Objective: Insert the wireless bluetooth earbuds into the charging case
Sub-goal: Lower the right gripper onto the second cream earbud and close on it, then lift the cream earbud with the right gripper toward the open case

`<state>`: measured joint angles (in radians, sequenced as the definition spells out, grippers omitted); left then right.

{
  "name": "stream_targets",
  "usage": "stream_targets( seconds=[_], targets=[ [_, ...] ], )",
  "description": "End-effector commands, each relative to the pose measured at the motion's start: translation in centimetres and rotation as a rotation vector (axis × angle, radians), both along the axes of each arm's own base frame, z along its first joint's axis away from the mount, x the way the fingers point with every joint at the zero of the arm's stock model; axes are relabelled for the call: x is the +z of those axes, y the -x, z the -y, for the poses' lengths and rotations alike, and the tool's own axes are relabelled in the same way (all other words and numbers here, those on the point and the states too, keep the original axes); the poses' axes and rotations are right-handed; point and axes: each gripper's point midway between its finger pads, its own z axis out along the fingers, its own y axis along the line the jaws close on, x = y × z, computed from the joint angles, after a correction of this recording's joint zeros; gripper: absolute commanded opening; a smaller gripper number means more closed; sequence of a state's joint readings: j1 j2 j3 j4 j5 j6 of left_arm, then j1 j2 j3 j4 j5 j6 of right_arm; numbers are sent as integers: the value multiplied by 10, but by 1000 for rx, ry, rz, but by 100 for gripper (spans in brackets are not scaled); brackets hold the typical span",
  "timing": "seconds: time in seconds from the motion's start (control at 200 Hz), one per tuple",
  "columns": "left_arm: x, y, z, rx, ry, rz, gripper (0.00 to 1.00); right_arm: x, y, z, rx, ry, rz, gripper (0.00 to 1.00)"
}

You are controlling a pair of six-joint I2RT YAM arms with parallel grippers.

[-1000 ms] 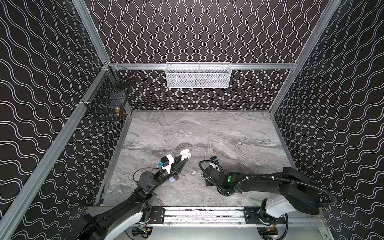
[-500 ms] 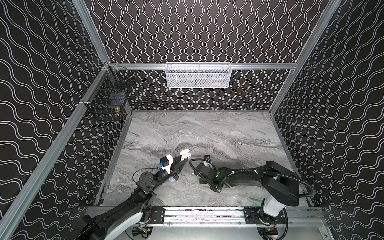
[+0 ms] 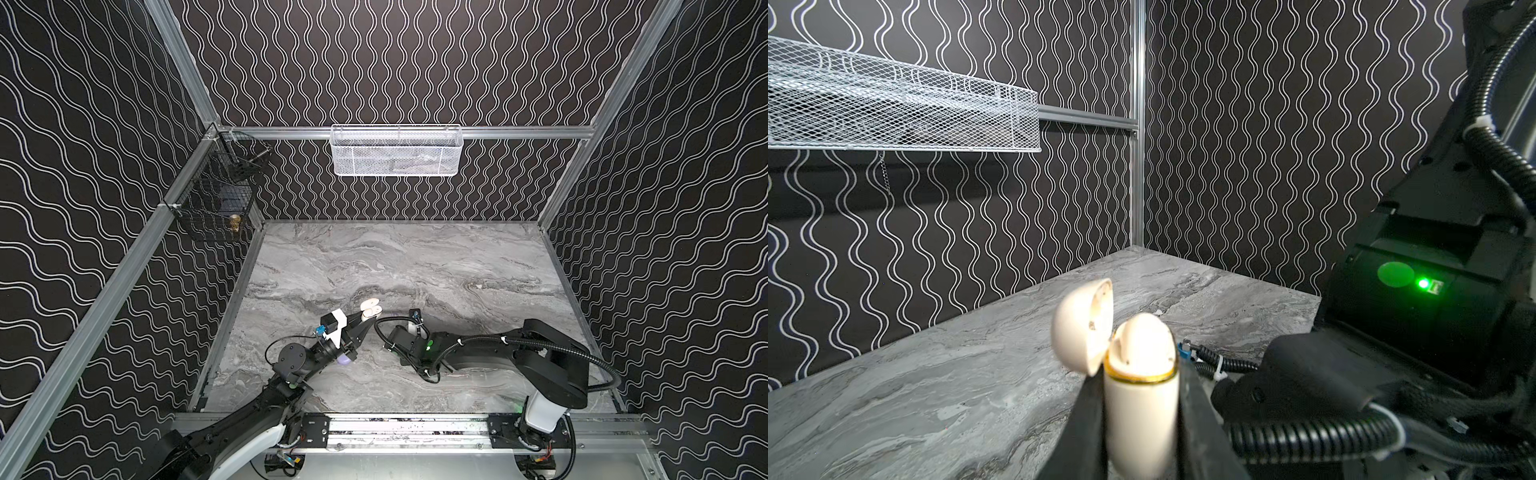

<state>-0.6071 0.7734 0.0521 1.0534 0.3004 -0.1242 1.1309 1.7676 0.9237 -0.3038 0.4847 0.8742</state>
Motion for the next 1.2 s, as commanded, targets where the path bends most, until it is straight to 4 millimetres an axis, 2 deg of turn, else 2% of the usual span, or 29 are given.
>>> stream_targets(
  seconds=[0.0, 0.445, 0.771, 1.191],
  targets=[
    [8, 1, 0, 0, 7, 35, 0, -11, 12, 8, 2, 38, -67, 32],
    [8, 2, 0, -5, 7, 34, 0, -9, 16, -6, 30, -5, -81, 34],
    [9, 2, 0, 0, 9, 34, 0, -13, 15, -6, 33, 63, -73, 23],
    [9, 2, 0, -2, 8, 35, 0, -9, 15, -3, 53, 107, -35, 17]
  ],
)
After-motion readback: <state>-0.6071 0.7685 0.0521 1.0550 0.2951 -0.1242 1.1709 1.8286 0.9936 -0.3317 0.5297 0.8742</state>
